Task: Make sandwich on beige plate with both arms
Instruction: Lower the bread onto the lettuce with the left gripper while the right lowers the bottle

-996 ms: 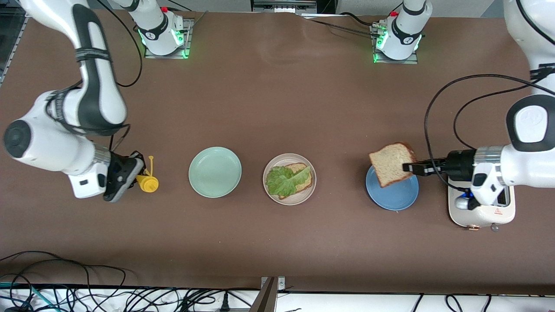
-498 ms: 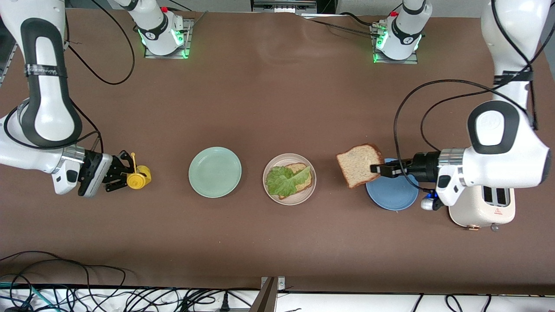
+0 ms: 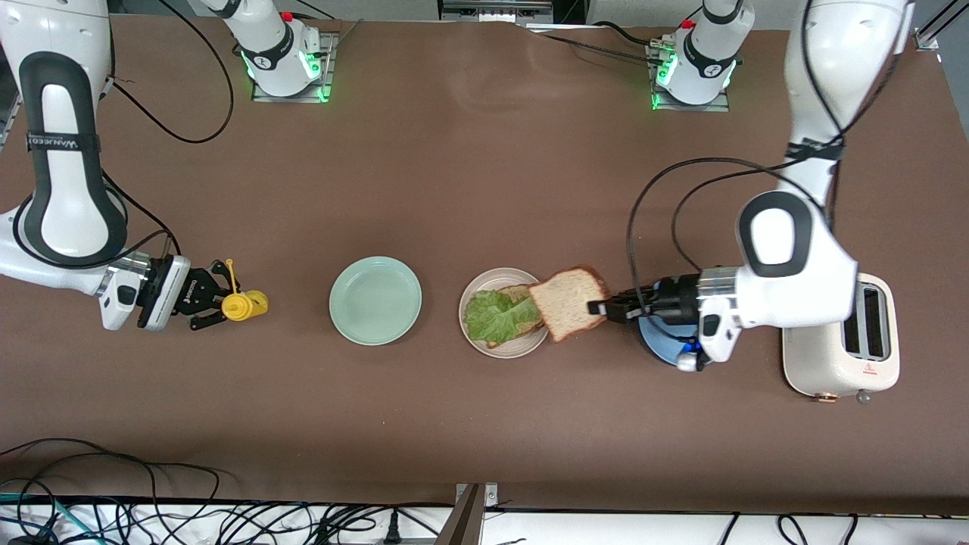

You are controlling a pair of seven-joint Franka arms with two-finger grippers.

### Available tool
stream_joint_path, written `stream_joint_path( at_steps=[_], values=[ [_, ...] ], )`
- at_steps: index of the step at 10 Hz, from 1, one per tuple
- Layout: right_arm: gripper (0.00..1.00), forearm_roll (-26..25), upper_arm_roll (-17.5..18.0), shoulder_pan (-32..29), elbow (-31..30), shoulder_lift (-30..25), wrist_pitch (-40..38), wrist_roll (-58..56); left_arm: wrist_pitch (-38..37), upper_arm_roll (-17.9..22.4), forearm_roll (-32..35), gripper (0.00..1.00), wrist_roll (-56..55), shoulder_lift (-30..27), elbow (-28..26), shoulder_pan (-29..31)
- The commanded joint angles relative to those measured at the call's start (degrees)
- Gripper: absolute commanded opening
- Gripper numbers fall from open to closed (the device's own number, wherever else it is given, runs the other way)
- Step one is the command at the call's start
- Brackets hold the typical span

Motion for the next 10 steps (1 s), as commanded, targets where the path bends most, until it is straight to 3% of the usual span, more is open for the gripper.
stream_joint_path(
  at_steps=[1, 6, 10],
  values=[
    [0.00, 4.2, 0.9, -2.8, -0.6, 1.5, -2.4, -6.6, 5.6, 0.6, -5.2, 0.00, 2.9, 2.6, -0.1, -3.8],
    [0.00, 6.3, 0.9, -4.3, -0.5, 3.3, -4.8, -12.3, 18.2, 0.4, -11.8, 0.00, 3.2, 7.0, -0.3, -10.3],
    [0.00, 6.4, 1.2, -4.6, -0.3, 4.5, -4.8, -14.2, 20.1, 0.3, -13.8, 0.00, 4.9, 7.7, -1.6, -11.2]
  ],
)
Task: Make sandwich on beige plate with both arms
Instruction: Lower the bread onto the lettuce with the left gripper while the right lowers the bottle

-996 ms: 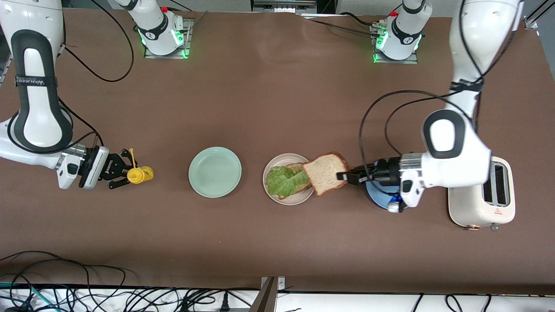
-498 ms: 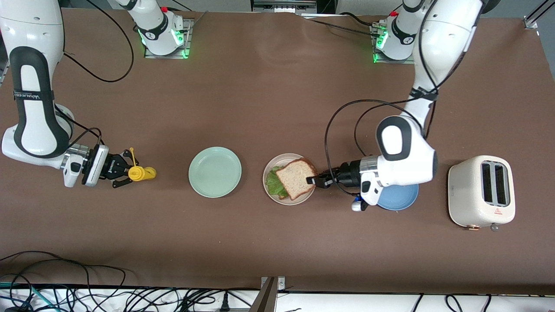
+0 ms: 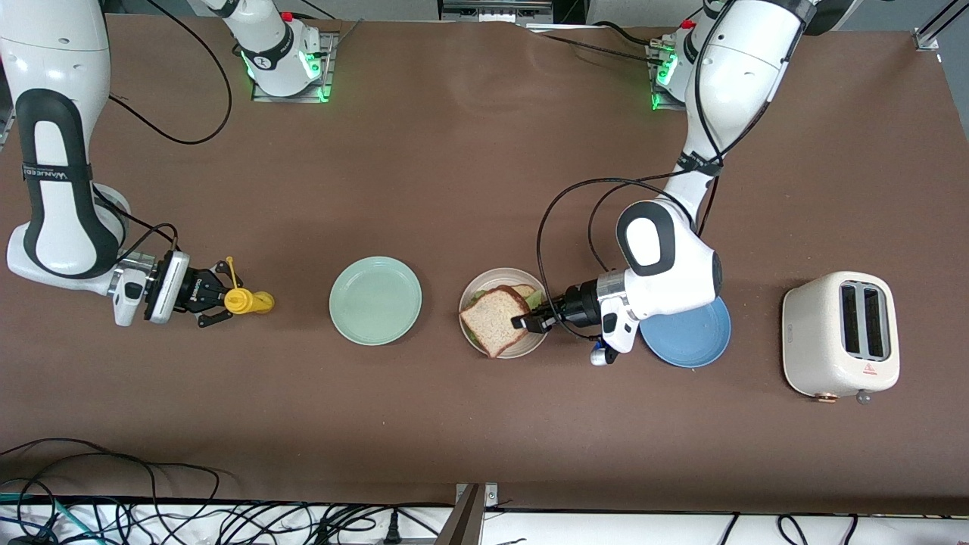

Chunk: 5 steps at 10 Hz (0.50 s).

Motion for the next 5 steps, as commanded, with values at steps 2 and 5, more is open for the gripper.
stream_joint_path(
  at_steps=[2, 5],
  values=[
    [0.00, 5.6, 2.6, -1.9, -0.1, 1.8, -1.0, -7.7, 1.1, -0.7, -2.5, 0.00, 5.7, -0.2, -2.8, -0.4],
    [0.00, 9.7, 3.1, -2.1, -0.2, 5.1, -6.4, -13.8, 3.6, -2.1, -2.2, 0.00, 6.1, -0.3, -4.6, -0.2]
  ],
)
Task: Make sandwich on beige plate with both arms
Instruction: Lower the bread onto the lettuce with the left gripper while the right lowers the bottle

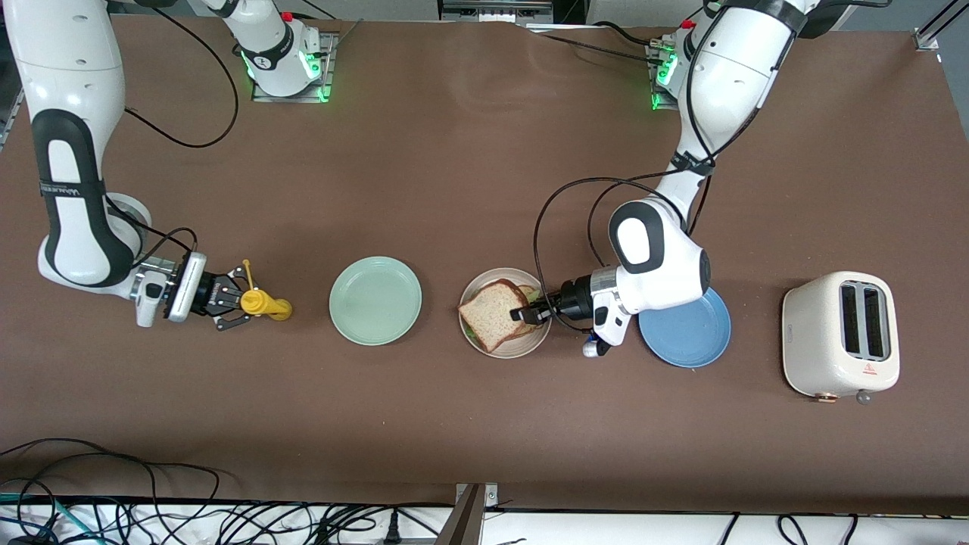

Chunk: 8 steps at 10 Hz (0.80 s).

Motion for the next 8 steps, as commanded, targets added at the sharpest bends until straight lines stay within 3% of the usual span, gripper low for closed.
stream_joint_path(
  at_steps=[1, 2, 4, 8],
  values=[
    [0.00, 1.7, 1.1, -2.5, -0.2, 2.1, -4.8, -2.9, 1.4, -0.3, -1.8, 0.00, 4.0, -0.7, -1.5, 0.1],
    [0.00, 2.0, 1.3, -2.7, -0.2, 2.7, -5.0, -3.8, 1.4, -0.3, -1.8, 0.28, 6.3, -0.7, -2.3, 0.4],
    [0.00, 2.4, 1.3, -2.7, -0.2, 3.6, -5.0, -5.4, 1.4, -0.3, -1.8, 1.00, 7.5, -0.7, -3.1, 1.4],
    [0.00, 2.4, 3.2, -2.7, -0.1, 4.4, -4.4, -5.5, 1.4, 0.1, -1.6, 1.00, 7.7, -0.9, -3.2, 2.9]
  ],
)
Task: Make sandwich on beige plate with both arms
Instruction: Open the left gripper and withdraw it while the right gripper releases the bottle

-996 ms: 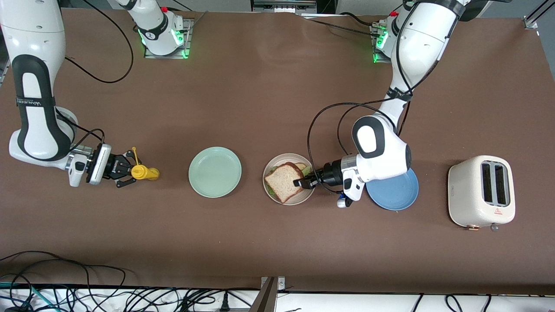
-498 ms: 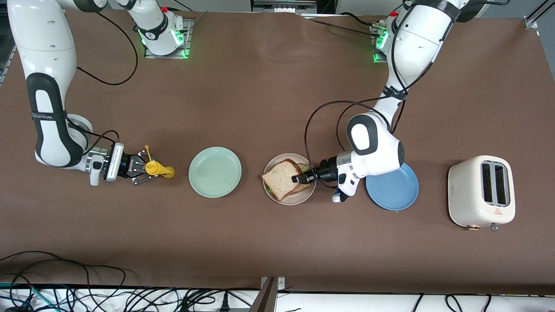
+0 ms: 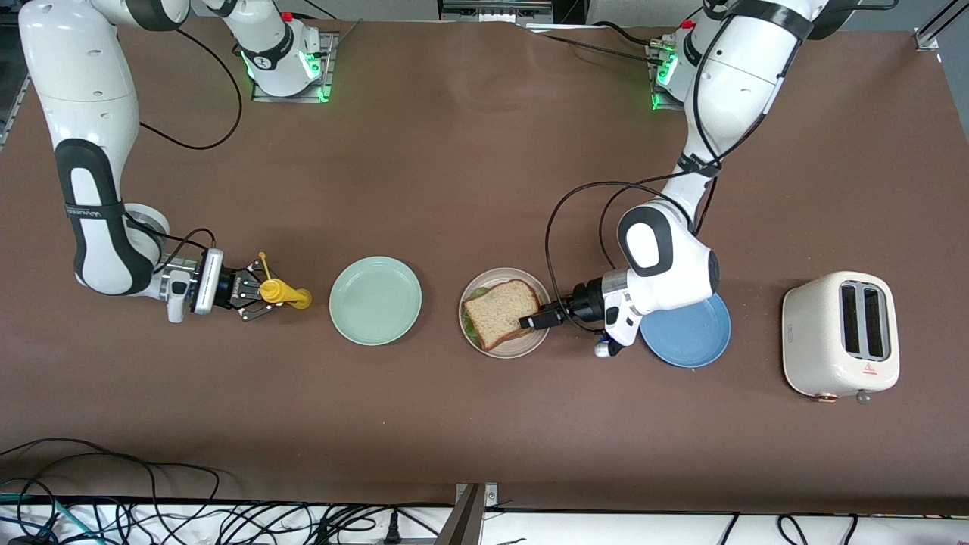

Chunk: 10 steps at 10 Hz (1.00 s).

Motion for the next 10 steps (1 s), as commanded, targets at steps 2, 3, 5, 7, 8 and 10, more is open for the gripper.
stream_joint_path(
  at_steps=[2, 3, 5, 7, 8, 10],
  values=[
    [0.84, 1.2, 1.3, -1.0, -0.2, 0.1, -0.6, -0.6, 0.5, 0.5, -1.4, 1.00, 2.1, -1.1, -1.0, 0.8],
    [1.00, 1.2, 1.3, -1.0, -0.1, -0.1, -0.6, -0.9, 0.5, 0.8, 0.8, 1.00, 2.0, -1.6, -1.0, 0.8],
    [1.00, 0.5, 1.3, -1.1, 0.2, -0.6, -0.8, -1.1, 0.4, 0.9, 3.1, 1.00, 1.6, -3.5, -2.5, 1.7],
    [1.00, -1.3, 1.1, -1.6, 0.2, -1.4, -0.9, -1.6, 0.3, 1.2, 5.6, 1.00, 1.6, -6.2, -4.9, 2.6],
    [1.00, -3.0, 0.6, -2.0, 0.4, -1.5, -0.8, -1.9, 0.2, 1.2, 9.6, 1.00, 1.4, -7.4, -6.2, 3.0],
    [1.00, -6.8, -0.2, -2.7, 0.4, -2.7, -0.8, -2.0, -0.2, 1.2, 15.0, 1.00, 1.3, -11.1, -10.2, 4.8]
  ],
)
